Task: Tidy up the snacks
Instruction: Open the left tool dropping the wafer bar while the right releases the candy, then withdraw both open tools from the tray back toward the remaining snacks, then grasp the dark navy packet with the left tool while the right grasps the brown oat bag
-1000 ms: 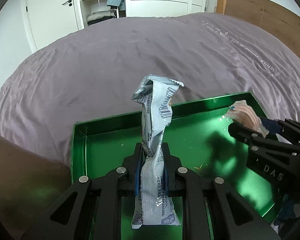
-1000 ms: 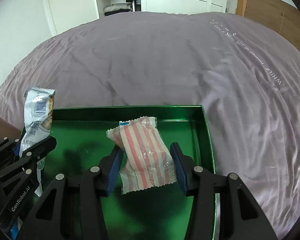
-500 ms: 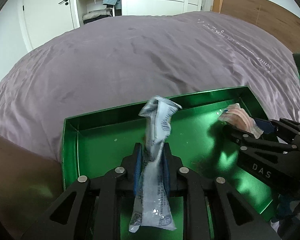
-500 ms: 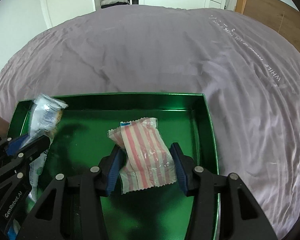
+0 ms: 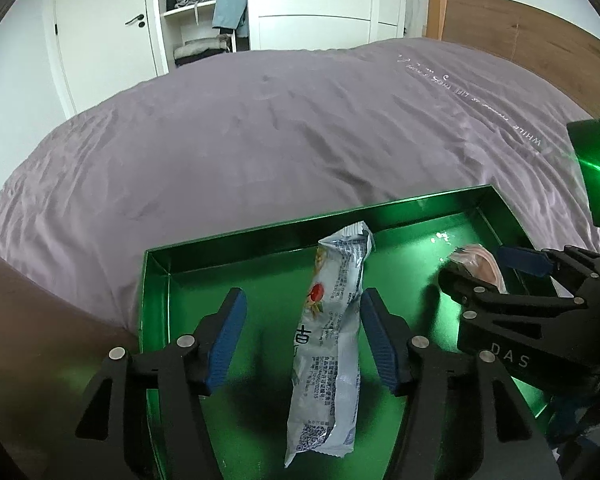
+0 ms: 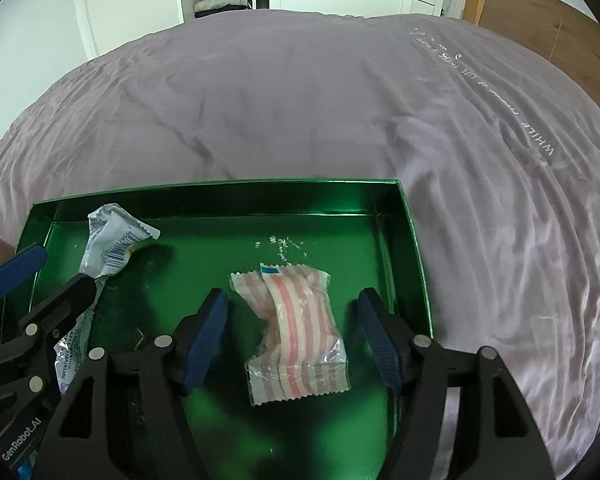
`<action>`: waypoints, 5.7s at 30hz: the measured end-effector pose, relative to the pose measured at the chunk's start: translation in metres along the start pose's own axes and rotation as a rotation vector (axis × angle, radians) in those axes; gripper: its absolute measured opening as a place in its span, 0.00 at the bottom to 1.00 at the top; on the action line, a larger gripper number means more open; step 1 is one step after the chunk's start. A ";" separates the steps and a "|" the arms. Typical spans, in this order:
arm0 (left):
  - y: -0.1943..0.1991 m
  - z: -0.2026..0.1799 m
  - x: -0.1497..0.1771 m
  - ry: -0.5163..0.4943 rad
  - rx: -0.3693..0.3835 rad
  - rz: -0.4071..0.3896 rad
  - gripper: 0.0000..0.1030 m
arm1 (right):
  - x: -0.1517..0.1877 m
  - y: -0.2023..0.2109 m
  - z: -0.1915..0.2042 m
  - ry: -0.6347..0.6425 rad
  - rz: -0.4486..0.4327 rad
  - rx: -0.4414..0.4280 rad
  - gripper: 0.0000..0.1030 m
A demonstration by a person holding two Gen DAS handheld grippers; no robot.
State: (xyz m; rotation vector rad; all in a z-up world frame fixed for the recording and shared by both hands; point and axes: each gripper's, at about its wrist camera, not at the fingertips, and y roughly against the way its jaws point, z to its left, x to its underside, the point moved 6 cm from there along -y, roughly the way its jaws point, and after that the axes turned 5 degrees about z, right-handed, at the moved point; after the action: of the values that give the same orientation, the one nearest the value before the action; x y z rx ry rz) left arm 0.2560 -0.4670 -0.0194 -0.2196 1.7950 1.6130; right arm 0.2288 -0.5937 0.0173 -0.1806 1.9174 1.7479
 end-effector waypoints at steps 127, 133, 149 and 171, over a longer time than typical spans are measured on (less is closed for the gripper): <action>0.312 0.443 0.311 0.480 -0.381 -0.085 0.62 | 0.200 0.261 0.416 0.351 -0.212 -0.209 1.00; 0.269 0.439 0.310 0.482 -0.303 -0.025 0.62 | 0.196 0.213 0.451 0.380 -0.136 -0.248 1.00; 0.178 0.401 0.261 0.446 -0.105 0.076 0.62 | 0.179 0.137 0.479 0.439 -0.043 -0.271 1.00; 0.131 0.405 0.260 0.429 -0.092 0.160 0.62 | 0.168 0.082 0.495 0.426 0.081 -0.278 1.00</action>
State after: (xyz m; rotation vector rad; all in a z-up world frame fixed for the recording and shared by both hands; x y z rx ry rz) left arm 0.1457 0.0176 -0.0583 -0.5086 2.1004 1.8697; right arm 0.1952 -0.0656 0.0021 -0.6283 1.9728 2.1638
